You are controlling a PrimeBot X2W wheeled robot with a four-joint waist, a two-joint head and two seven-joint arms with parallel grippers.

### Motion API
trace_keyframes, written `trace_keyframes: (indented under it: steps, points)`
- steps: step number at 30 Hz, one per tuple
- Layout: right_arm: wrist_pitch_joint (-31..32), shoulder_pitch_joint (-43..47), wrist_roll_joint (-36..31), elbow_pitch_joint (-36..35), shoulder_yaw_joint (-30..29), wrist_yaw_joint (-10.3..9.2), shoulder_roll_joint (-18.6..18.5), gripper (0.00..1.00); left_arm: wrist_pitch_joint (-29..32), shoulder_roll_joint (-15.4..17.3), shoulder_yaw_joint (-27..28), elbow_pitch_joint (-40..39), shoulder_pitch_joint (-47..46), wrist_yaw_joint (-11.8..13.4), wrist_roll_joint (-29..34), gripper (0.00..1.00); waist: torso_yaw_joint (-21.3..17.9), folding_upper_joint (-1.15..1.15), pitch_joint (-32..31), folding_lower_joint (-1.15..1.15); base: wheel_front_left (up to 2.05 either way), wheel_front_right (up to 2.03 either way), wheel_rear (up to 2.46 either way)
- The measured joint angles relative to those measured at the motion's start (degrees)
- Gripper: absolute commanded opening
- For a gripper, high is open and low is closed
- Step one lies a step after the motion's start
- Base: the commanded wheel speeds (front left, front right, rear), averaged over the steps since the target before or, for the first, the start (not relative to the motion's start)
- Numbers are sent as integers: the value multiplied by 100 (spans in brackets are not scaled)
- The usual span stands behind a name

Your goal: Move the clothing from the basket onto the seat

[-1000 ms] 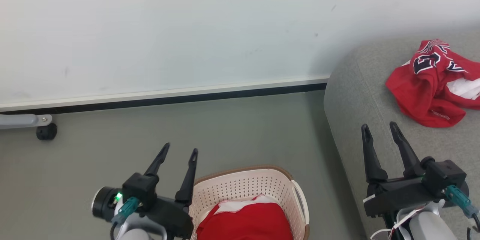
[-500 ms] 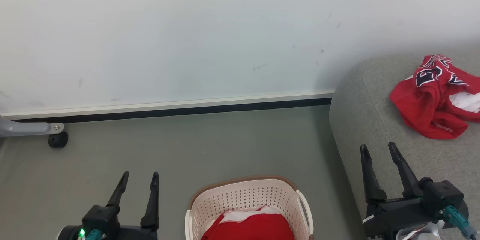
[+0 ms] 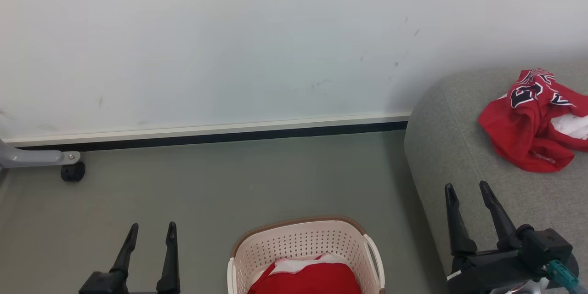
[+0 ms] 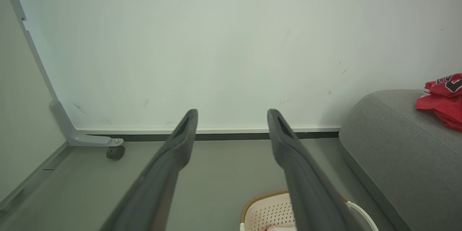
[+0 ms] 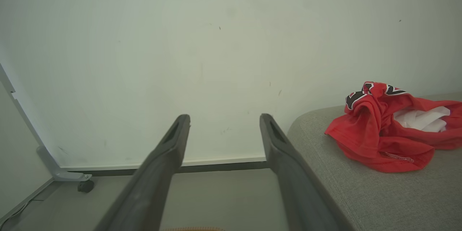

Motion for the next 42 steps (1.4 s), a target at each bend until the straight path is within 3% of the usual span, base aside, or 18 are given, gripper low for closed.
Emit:
trace_keyframes:
  steps: [42]
  points:
    - [252, 118, 23, -389, -4, -51, -33, 100, 174, -45, 203, -677, 309, 99, 200, 100, -62, 0, 156, 0, 0, 0, 0]
